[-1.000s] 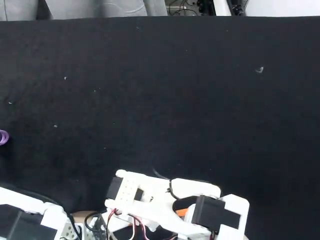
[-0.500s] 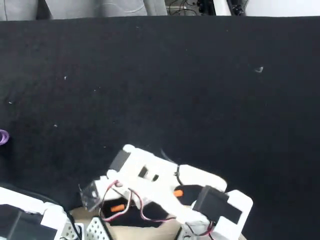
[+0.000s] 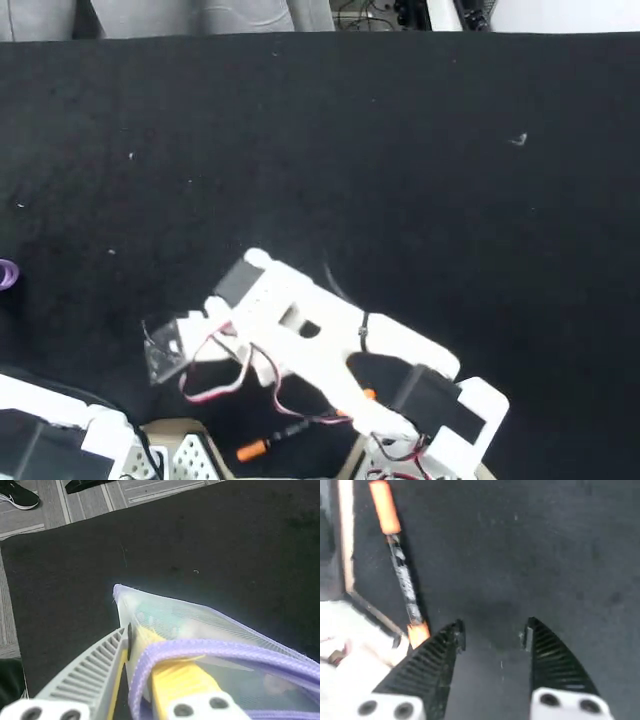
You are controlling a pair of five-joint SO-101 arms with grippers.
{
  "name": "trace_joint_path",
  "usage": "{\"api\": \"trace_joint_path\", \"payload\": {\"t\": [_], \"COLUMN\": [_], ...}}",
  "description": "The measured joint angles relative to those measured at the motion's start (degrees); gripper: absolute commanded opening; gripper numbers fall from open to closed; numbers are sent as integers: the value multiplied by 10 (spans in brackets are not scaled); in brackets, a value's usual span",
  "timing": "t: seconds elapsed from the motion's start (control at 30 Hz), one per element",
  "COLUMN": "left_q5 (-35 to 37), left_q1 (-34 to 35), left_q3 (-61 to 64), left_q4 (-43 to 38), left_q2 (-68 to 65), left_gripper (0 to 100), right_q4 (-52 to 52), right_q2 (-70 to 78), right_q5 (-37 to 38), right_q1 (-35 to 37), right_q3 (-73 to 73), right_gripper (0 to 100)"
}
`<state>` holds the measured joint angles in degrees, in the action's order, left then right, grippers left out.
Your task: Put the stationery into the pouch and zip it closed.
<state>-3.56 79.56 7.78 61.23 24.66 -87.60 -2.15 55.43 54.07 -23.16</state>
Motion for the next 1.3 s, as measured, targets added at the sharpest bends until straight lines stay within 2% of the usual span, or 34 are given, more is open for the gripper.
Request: {"api": "trace_joint_path", "payload": {"t": [0.13,0.23,0.37,0.5,0.73,1.3], "left_q5": [0,0,0,0,0,0], "left_q1": [0,0,0,0,0,0], "left_q3": [0,0,0,0,0,0], "left_q4": [0,0,0,0,0,0], "left_q2": [0,0,0,0,0,0], "left_gripper": [30,30,30,30,30,30], "right_q4": [-91,-113,-113,-114,-114,-72], "right_q2": [0,0,0,0,0,0], "right_q5": [0,0,0,0,0,17], "right_q1": [1,16,57,129,215,230], "right_q3": [85,91,26,-47,-101,-189], "right_gripper": [201,201,201,201,201,204]}}
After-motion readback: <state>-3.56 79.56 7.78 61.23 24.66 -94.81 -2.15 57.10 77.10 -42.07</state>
